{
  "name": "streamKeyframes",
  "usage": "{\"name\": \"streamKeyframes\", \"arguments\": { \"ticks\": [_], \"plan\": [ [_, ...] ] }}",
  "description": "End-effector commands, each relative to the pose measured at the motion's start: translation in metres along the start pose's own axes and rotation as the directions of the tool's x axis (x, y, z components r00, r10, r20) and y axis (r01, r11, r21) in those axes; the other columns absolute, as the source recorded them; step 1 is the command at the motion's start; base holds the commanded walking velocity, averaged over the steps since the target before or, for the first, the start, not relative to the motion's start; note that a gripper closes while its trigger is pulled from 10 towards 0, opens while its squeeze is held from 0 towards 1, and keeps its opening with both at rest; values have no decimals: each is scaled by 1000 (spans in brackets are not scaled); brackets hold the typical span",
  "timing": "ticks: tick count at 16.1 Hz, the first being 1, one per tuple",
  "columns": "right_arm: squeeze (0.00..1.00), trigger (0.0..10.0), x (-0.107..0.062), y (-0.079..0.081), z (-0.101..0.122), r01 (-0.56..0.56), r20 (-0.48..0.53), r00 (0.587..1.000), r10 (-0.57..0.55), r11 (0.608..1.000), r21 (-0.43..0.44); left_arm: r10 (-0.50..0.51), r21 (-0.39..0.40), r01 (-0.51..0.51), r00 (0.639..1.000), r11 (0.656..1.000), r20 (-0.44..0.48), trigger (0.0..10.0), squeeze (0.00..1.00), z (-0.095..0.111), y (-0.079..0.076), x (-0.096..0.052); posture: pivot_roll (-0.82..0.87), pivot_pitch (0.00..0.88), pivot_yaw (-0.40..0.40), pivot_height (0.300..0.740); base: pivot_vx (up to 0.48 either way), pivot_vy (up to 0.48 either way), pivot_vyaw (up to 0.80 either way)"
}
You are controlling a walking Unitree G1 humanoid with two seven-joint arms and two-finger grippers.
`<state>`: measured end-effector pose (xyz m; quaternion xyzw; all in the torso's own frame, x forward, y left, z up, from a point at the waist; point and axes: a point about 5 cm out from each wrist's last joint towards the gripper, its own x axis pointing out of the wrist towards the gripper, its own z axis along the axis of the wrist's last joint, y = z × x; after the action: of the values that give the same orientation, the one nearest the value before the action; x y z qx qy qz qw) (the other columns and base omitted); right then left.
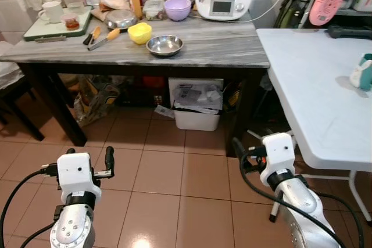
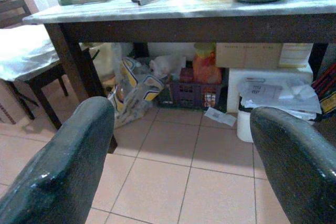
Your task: Setting the table
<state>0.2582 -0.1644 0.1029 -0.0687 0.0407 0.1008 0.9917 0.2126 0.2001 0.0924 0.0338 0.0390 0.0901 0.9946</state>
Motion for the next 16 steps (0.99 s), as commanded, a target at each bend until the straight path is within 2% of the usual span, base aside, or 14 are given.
{"name": "streamKeyframes", "arguments": {
  "ticks": [1, 3, 4, 9, 13, 14, 16],
  "plan": [
    [0, 10000, 0, -4, 5, 16, 14, 1000, -17, 1000, 27, -7, 23, 7, 1000, 1000, 9, 10000, 0, 3, -1, 2, -193, 0, 51, 740, 0, 0, 0],
    [0, 10000, 2, -3, 6, 20, 2, 1000, -20, 998, 51, -19, 16, 18, 1000, 1000, 13, 10000, 0, 4, -4, 5, -197, 0, 53, 740, 0, 0, 0],
    [0, 10000, 4, -1, 6, 14, -6, 1000, -14, 999, 50, -23, -1, 23, 1000, 1000, 16, 10000, 0, 6, -6, 7, -199, 0, 52, 740, 0, 0, -763],
    [0, 10000, 11, 0, 12, -6, 5, 1000, 6, 999, 37, -39, 12, 39, 999, 999, 25, 10000, 0, 8, -10, 8, -198, 0, 38, 740, 0, 0, -773],
    [0, 10000, 12, 4, 14, -41, 24, 999, 41, 999, 26, -96, 0, 96, 994, 995, 53, 10000, 0, 14, -17, 7, -195, 0, 31, 740, 0, 0, 0],
    [0, 10000, 13, 4, 14, -37, 26, 999, 37, 999, 13, -110, -7, 110, 993, 994, 49, 10000, 0, 13, -20, 7, -197, 0, 32, 740, 0, -315, 0],
    [0, 10000, 14, -2, 9, 13, -12, 1000, -12, 999, 49, -126, -12, 127, 991, 992, 47, 10000, 0, 13, -22, 7, -198, 0, 32, 740, 0, -321, 0]
  ]
}}
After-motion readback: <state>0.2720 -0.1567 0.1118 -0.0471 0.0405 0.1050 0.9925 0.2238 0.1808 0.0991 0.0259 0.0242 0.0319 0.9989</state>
